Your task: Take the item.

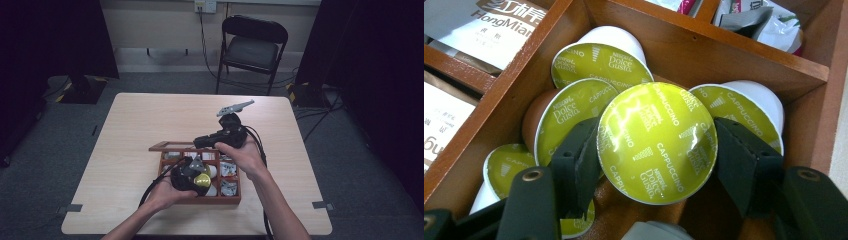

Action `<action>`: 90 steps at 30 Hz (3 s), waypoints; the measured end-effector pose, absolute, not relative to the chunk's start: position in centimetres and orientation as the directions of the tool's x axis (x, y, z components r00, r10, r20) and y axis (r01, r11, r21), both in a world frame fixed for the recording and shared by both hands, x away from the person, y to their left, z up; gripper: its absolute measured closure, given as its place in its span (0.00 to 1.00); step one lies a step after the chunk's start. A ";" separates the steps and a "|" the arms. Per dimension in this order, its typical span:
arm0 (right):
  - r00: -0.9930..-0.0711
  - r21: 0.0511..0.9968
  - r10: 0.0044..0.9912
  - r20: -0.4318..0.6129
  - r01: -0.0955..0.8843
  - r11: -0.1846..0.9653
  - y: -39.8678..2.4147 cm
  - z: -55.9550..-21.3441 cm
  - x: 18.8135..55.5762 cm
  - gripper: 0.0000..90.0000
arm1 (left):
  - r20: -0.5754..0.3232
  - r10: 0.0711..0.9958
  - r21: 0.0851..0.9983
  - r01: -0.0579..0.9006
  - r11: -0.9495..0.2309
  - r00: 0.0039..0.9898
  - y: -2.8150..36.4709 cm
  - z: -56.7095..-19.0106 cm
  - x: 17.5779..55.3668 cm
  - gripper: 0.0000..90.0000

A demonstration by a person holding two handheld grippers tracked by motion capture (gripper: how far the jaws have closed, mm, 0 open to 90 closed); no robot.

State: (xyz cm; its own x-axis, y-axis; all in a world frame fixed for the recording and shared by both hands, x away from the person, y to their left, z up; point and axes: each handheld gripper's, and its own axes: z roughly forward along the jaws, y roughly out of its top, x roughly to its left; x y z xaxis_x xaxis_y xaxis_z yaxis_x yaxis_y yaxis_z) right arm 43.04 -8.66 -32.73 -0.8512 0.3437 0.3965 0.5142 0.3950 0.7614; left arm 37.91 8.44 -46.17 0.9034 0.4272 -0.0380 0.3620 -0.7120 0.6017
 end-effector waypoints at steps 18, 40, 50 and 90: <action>-0.850 0.760 0.344 0.399 0.516 0.395 -8.7 -32.7 43.1 0.91 | -0.033 0.426 0.596 0.360 -0.718 0.904 8.7 -45.7 37.3 0.43; -0.850 0.760 0.343 0.400 0.517 0.395 -8.7 -32.8 43.0 0.91 | 0.003 0.443 0.627 0.344 -0.700 0.896 9.9 -43.8 35.2 0.43; -0.850 0.759 0.342 0.401 0.517 0.395 -8.7 -32.8 43.0 0.91 | -0.004 0.446 0.650 0.342 -0.679 0.895 10.6 -43.2 34.9 0.43; -0.850 0.760 0.342 0.400 0.516 0.394 -8.7 -32.8 43.0 0.91 | -0.055 0.508 0.735 0.379 -0.562 0.859 17.0 -41.3 32.3 0.43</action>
State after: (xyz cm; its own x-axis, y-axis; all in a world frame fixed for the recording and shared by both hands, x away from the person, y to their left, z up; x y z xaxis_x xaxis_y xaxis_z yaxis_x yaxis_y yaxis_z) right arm 42.98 -8.67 -32.85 -0.8502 0.3422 0.4002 0.5165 0.3944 0.7601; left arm 32.32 16.95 -41.30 0.8595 0.5083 -0.0548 0.3794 -0.5624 0.7347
